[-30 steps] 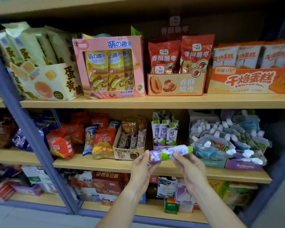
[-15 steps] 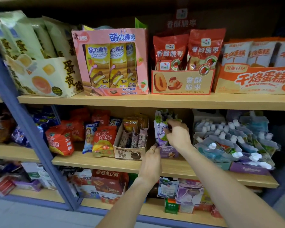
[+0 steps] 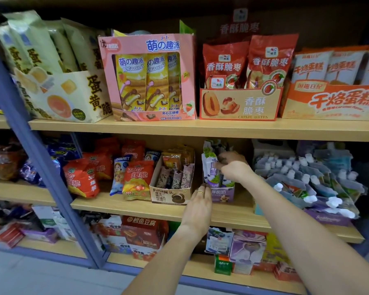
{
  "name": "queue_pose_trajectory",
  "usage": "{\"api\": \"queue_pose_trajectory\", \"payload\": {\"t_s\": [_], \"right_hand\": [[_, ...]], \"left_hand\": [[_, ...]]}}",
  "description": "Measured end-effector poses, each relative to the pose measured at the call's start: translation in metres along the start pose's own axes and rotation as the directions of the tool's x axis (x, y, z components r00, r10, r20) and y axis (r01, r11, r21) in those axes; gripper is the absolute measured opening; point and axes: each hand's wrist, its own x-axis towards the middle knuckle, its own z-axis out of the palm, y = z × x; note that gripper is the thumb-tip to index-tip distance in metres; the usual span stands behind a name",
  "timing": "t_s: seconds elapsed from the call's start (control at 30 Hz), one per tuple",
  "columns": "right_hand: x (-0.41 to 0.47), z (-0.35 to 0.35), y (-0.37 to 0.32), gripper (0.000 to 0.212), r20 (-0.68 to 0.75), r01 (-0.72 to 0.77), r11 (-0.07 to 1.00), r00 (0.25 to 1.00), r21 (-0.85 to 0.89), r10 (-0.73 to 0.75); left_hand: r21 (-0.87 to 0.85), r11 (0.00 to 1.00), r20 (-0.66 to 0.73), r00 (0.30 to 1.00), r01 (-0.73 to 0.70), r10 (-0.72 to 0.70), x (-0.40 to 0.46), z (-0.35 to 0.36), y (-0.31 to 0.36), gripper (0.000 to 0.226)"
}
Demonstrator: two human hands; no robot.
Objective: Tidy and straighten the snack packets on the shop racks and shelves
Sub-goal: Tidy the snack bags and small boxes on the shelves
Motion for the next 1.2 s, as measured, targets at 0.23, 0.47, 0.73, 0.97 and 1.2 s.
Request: {"api": "queue_pose_trajectory", "payload": {"t_s": [0.23,0.47,0.73,0.97,1.2], "right_hand": [[0.012,0.014,0.013,0.024,0.015,-0.063,0.995,0.998,0.078,0.062],[-0.036,0.023,0.014,0.017,-0.332,0.041,0.989,0.943,0.143,0.009],[-0.063,0.057,0.057,0.027,-0.271,-0.029,0.968,0.962,-0.248,-0.041],[-0.061,0.055,0.071,0.023,-0.159,0.038,0.978,0.985,-0.206,-0.071],[-0.061,0.040,0.073,0.046,-0.177,0.073,0.982,0.979,-0.176,-0.105]], "left_hand": [[0.001,1.000,0.024,1.000,0.013,-0.013,0.002,0.007,-0.001,0.090],[-0.088,0.996,0.005,0.999,0.032,-0.032,0.004,-0.002,0.003,0.090],[0.038,0.998,0.147,0.988,0.046,-0.051,0.010,0.005,0.010,0.098],[0.111,0.992,0.166,0.983,0.058,-0.076,0.014,0.004,0.017,0.089],[0.273,0.955,0.088,0.985,0.117,-0.146,0.020,0.001,0.040,0.064]]}}
